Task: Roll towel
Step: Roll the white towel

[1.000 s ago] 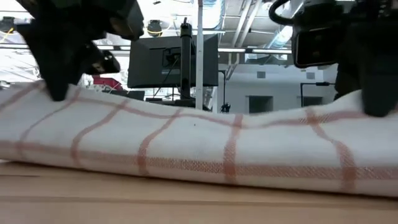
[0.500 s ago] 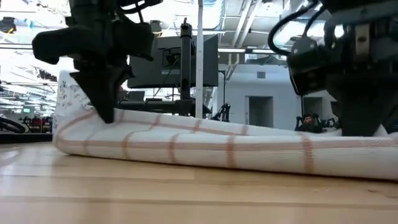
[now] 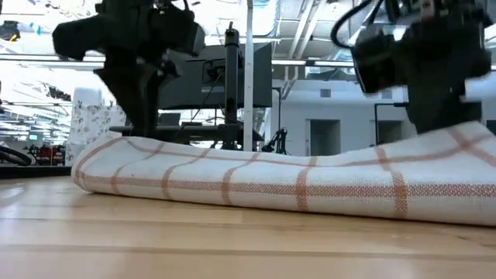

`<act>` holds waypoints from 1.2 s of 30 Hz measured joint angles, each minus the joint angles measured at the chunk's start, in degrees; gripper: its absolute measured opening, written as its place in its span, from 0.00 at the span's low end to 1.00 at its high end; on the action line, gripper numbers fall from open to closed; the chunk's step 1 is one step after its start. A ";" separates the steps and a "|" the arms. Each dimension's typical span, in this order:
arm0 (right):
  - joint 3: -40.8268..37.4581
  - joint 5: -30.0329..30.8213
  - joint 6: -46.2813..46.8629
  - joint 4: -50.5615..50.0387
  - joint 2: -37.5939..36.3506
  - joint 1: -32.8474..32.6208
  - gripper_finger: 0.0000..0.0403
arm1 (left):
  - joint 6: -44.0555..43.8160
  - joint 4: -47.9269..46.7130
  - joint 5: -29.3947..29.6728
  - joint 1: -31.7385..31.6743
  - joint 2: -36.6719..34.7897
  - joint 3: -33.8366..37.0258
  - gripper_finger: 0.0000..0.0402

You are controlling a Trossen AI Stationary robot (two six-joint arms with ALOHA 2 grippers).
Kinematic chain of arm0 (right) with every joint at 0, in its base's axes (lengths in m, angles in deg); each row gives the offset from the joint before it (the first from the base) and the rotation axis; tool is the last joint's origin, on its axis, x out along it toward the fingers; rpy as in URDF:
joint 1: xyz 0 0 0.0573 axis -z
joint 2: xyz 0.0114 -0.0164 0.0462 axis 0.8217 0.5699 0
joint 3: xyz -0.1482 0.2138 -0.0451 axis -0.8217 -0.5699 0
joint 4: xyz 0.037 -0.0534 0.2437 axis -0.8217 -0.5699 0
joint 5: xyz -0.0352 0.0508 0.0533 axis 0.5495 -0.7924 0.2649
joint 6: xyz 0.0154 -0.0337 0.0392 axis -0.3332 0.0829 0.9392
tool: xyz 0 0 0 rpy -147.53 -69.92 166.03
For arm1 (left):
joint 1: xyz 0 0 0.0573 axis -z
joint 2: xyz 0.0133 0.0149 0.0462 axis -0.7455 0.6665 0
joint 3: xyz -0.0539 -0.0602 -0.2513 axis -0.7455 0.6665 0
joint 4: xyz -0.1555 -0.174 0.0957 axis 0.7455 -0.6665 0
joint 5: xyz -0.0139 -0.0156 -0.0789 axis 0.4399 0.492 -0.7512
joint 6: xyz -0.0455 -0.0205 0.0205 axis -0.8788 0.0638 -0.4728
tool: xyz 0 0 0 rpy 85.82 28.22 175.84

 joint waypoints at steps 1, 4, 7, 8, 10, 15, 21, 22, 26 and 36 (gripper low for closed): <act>0.00 0.98 -0.02 0.29 -1.37 0.03 0.48 | 0.01 -0.86 0.27 0.00 -0.02 -1.26 0.24; 0.00 7.25 -1.54 6.86 -3.79 -1.60 0.49 | 0.87 0.33 -5.50 0.42 -1.12 -2.46 0.24; 0.12 15.11 -3.64 17.52 -2.58 -5.49 0.48 | 2.68 8.34 -16.50 1.63 -3.46 0.45 0.24; 0.18 16.68 -3.68 20.31 -1.06 -6.55 0.48 | 2.87 10.91 -19.24 1.87 -4.02 2.13 0.24; 0.17 17.69 -2.22 23.22 3.19 -8.16 0.46 | 2.60 16.45 -23.13 2.16 -4.51 6.30 0.24; -0.07 15.55 4.00 24.91 14.22 -10.01 0.43 | 0.25 27.64 -24.53 1.81 -4.43 17.06 0.24; 0.02 13.37 5.22 20.37 17.92 -10.96 0.40 | -7.98 40.67 -23.19 -0.78 -4.43 25.71 0.24; 0.21 13.06 4.95 18.57 17.80 -10.68 0.40 | -10.15 42.80 -22.92 -1.14 -4.43 26.55 0.24; 0.33 10.57 -0.17 10.95 16.05 -8.05 0.38 | -15.38 47.93 -21.60 -2.15 -4.43 27.78 0.24; 0.00 7.64 -22.14 -9.33 8.32 4.77 0.32 | -21.23 42.12 -18.77 -5.65 -4.54 27.73 0.24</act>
